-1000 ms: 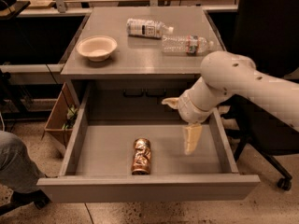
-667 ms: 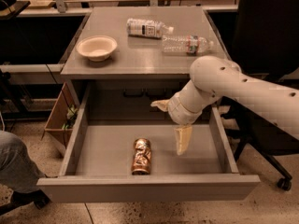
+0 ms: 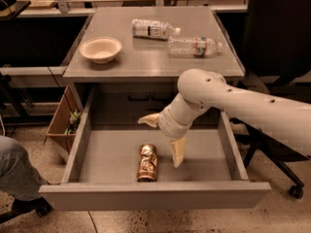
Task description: Pick orange can from top drawer and place on counter
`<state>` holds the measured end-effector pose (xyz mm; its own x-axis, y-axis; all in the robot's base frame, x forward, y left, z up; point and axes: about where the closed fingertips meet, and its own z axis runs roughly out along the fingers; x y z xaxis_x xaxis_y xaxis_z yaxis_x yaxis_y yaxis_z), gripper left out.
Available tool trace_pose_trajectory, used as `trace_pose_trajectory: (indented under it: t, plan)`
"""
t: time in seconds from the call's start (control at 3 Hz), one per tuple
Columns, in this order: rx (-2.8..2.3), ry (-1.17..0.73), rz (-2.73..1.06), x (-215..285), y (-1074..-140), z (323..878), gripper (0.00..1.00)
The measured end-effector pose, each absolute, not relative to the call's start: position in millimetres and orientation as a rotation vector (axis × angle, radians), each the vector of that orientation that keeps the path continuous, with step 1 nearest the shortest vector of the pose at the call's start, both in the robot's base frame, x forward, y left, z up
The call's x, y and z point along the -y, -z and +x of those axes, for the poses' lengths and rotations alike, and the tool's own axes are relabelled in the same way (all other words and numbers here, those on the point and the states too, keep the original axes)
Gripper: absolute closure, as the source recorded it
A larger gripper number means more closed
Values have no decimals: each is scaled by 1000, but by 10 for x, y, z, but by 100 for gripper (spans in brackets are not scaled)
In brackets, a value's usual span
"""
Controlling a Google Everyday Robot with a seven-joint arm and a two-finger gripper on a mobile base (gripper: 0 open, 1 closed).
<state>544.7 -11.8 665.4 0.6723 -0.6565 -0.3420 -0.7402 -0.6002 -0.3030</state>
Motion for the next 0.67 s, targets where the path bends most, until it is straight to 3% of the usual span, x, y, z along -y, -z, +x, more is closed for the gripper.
trace_pose_trajectory:
  t: [0.67]
  plan:
    - [-881, -320, -2648, -105, -6209, 5321, 0]
